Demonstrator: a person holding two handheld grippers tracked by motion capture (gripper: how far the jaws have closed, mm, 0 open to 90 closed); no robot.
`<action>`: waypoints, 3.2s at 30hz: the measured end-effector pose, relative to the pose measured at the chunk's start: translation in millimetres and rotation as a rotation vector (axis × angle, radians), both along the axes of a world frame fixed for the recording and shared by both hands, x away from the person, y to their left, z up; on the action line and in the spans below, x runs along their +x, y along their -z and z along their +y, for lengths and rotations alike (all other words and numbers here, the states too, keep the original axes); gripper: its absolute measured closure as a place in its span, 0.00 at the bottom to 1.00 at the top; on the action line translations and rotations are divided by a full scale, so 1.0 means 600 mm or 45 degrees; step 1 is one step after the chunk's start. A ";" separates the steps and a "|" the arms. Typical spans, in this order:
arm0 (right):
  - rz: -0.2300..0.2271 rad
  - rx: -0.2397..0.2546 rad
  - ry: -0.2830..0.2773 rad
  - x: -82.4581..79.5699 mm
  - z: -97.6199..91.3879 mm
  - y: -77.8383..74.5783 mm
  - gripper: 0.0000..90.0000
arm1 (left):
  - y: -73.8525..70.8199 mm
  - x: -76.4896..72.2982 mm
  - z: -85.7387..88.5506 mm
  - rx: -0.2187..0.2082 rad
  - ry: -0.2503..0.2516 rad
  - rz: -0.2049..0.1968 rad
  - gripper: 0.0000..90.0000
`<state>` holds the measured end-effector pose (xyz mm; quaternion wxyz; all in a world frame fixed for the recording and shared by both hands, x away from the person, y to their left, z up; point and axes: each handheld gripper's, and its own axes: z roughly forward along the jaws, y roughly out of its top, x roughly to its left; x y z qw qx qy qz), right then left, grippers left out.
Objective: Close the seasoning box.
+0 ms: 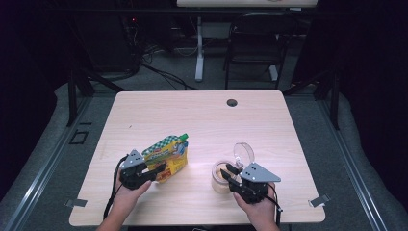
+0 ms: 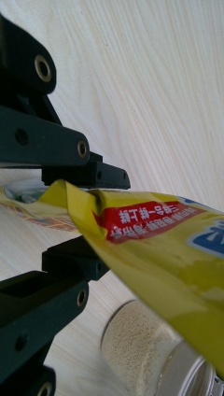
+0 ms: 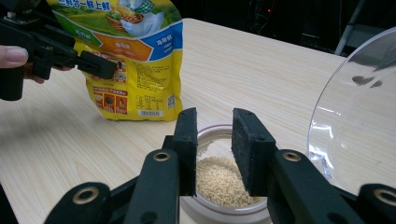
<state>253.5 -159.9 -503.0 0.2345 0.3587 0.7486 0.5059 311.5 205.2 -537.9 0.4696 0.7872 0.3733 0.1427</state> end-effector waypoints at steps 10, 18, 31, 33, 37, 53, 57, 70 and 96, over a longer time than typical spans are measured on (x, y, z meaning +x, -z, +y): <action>-0.001 0.000 0.001 0.000 0.000 0.000 0.79 | 0.008 -0.009 0.014 -0.043 -0.030 -0.006 0.61; -0.003 0.001 0.004 0.000 -0.001 0.000 0.78 | 0.006 -0.014 0.019 -0.084 -0.050 -0.030 0.52; -0.006 0.003 0.007 0.000 -0.002 -0.002 0.74 | 0.000 -0.018 0.029 -0.129 -0.083 -0.055 0.46; -0.012 0.019 0.006 -0.001 -0.003 -0.003 0.73 | -0.002 -0.019 0.030 -0.116 -0.083 -0.072 0.45; -0.015 0.028 0.012 -0.001 -0.008 -0.007 0.71 | -0.008 -0.021 0.031 -0.111 -0.089 -0.086 0.42; -0.023 0.084 0.023 -0.003 -0.022 -0.028 0.64 | -0.025 -0.036 0.040 -0.109 -0.086 -0.092 0.40; -0.025 0.095 0.028 -0.003 -0.027 -0.037 0.61 | -0.029 -0.040 0.046 -0.115 -0.091 -0.095 0.40; -0.024 0.104 0.078 0.003 -0.046 -0.069 0.51 | -0.040 -0.063 0.079 -0.119 -0.126 -0.123 0.40; -0.108 0.150 0.317 -0.030 -0.170 -0.093 0.43 | -0.018 -0.070 0.123 -0.144 -0.228 -0.112 0.40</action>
